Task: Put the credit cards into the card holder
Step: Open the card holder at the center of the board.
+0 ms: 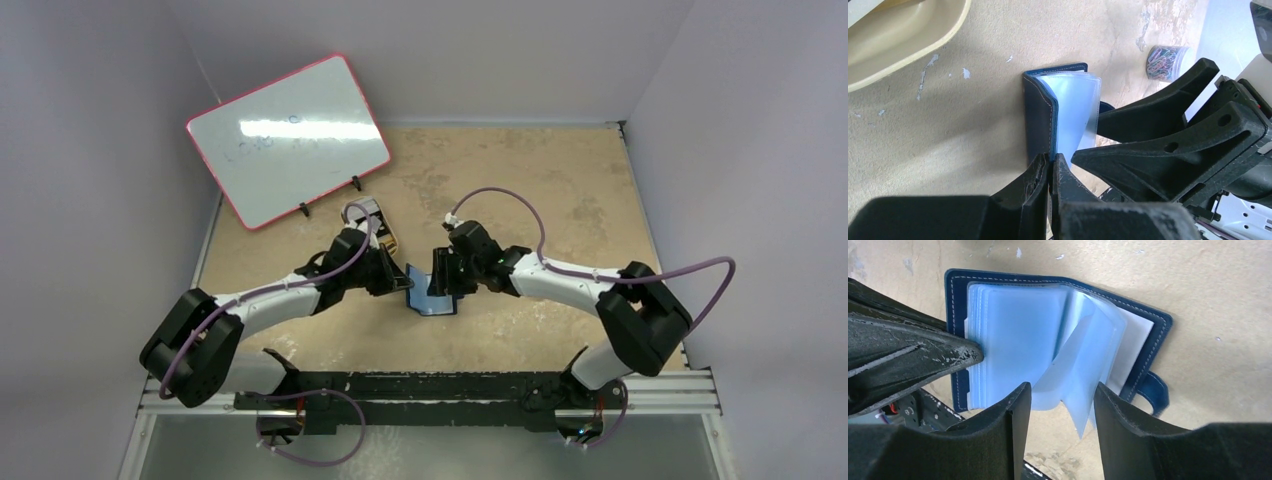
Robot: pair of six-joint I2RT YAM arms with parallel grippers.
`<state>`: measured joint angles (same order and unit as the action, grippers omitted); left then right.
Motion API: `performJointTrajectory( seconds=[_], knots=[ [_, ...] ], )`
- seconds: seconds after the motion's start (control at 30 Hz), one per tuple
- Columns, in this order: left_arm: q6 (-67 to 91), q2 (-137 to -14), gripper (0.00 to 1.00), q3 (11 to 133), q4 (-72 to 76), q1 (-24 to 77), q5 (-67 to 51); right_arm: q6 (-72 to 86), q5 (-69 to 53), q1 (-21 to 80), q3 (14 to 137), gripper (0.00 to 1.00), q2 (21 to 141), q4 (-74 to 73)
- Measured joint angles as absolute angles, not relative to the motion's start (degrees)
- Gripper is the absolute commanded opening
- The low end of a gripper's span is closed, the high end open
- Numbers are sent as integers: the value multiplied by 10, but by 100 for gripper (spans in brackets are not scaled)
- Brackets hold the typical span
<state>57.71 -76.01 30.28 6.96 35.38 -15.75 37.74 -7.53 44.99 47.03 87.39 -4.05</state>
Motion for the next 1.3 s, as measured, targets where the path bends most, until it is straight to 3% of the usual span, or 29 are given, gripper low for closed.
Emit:
performJointTrajectory(
  seconds=[0.4,0.63,0.77,1.03,1.13,1.27,1.3],
  knots=[
    [574,-767,0,309,63,354,-157,379,-8,450,487,55,810,-99],
    [574,-767,0,309,63,354,-157,380,-34,450,487,49,808,-55],
    [575,-767,0,309,63,354,-157,379,-49,450,487,55,820,-30],
    [623,-796,0,282,148,354,-150,383,-55,450,487,57,873,-34],
    [651,-823,13,268,196,354,-156,390,-50,450,485,57,876,-43],
    [666,-837,50,266,216,355,-158,396,-34,450,481,57,882,-44],
    [666,-835,52,266,216,355,-156,396,-27,450,481,57,887,-44]
  ],
)
